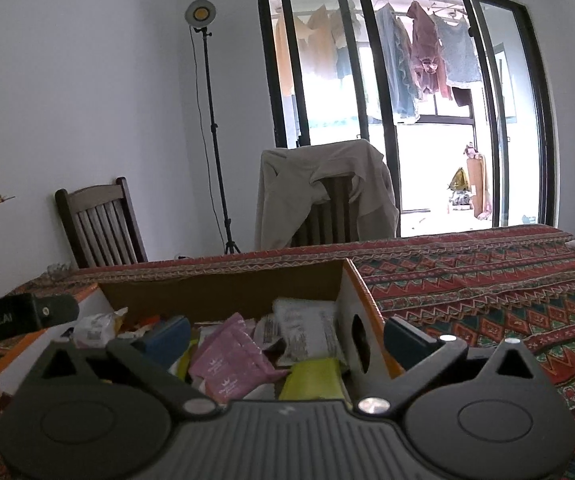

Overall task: Organize snacks
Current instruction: 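Carry the cracker packet and white bar over the box and release both, then withdraw both tools from the box toward the remaining snack pile, then grasp the pink sachet with the right tool while the left tool reaches a cracker packet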

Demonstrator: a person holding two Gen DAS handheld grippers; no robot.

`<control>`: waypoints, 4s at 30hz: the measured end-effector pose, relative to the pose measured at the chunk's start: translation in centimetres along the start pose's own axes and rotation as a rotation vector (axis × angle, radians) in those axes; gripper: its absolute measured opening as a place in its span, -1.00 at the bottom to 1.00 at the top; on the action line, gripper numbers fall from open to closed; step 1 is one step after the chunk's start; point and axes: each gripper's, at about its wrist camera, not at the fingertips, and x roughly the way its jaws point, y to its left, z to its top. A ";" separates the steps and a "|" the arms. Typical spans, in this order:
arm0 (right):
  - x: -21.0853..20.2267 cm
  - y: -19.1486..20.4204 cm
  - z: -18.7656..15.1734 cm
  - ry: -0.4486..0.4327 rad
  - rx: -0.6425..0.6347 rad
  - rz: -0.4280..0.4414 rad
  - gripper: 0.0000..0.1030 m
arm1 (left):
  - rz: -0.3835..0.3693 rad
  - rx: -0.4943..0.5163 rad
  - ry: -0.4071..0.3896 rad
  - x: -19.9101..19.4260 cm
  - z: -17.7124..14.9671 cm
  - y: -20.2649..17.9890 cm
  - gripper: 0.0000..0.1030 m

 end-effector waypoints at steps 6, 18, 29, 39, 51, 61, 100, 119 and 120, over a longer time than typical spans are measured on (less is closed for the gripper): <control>0.0 0.2 0.0 0.001 -0.007 -0.002 1.00 | 0.002 -0.004 -0.011 -0.3 0.1 -0.1 1.00; -2.3 1.4 1.8 0.005 -0.044 -0.019 1.00 | -0.012 -0.064 -0.005 -3.0 2.6 0.4 1.00; -6.6 2.6 0.7 0.027 -0.073 -0.013 1.00 | 0.018 -0.030 0.017 -7.7 1.3 3.8 1.00; -9.6 3.1 -2.9 0.113 -0.081 -0.009 1.00 | 0.033 0.032 0.087 -11.4 -2.5 6.7 1.00; -11.1 3.6 -6.8 0.227 -0.074 -0.011 1.00 | 0.064 0.081 0.151 -11.7 -6.8 8.8 1.00; -11.2 4.0 -7.9 0.272 -0.078 -0.013 1.00 | 0.025 -0.002 0.119 -12.4 -6.8 10.2 1.00; -8.8 7.9 -8.5 0.307 -0.185 0.103 0.28 | 0.017 -0.034 0.138 -12.1 -6.8 10.6 1.00; -13.3 -3.6 -5.5 0.059 -0.064 -0.075 0.27 | 0.063 0.048 0.216 -10.5 -5.8 7.0 1.00; -13.1 -4.4 -5.4 0.057 -0.051 -0.089 0.27 | 0.056 0.058 0.222 -10.2 -5.7 6.3 1.00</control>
